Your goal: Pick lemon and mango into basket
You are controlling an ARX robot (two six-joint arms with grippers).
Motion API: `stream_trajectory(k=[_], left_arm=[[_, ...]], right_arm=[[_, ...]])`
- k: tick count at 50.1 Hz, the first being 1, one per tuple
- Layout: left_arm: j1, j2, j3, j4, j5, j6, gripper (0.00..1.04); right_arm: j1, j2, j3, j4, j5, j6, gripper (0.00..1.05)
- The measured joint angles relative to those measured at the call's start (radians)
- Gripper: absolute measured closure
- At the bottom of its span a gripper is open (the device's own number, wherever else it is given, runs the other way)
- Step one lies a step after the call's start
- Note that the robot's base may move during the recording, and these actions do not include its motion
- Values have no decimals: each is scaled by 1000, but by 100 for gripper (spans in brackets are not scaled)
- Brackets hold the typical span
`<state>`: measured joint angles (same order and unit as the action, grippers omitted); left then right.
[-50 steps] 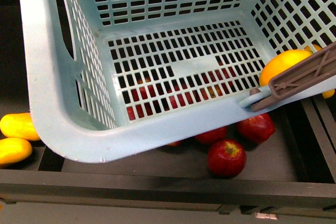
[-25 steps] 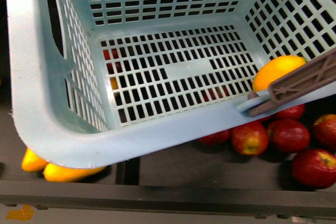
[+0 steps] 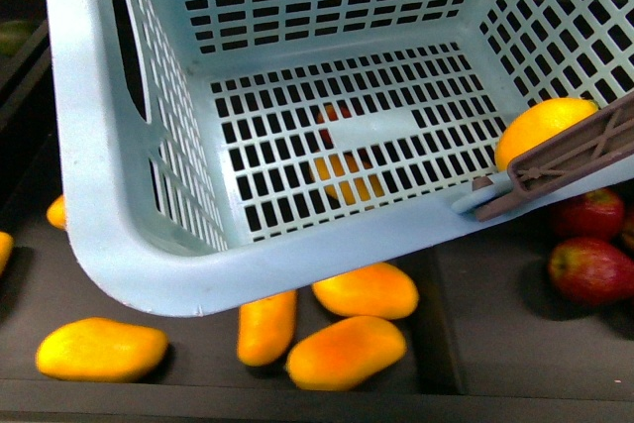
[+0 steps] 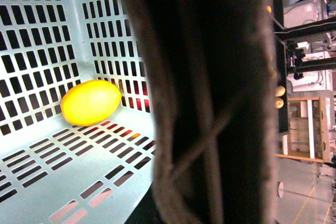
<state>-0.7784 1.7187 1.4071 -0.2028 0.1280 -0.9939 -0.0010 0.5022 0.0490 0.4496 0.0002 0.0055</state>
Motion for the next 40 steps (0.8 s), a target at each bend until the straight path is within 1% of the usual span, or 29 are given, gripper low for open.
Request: stream_trajectory(k=[40], left_arm=[[2,0,0,0,-5,2,100]], right_arm=[[0,0,0,0,0,0,9]])
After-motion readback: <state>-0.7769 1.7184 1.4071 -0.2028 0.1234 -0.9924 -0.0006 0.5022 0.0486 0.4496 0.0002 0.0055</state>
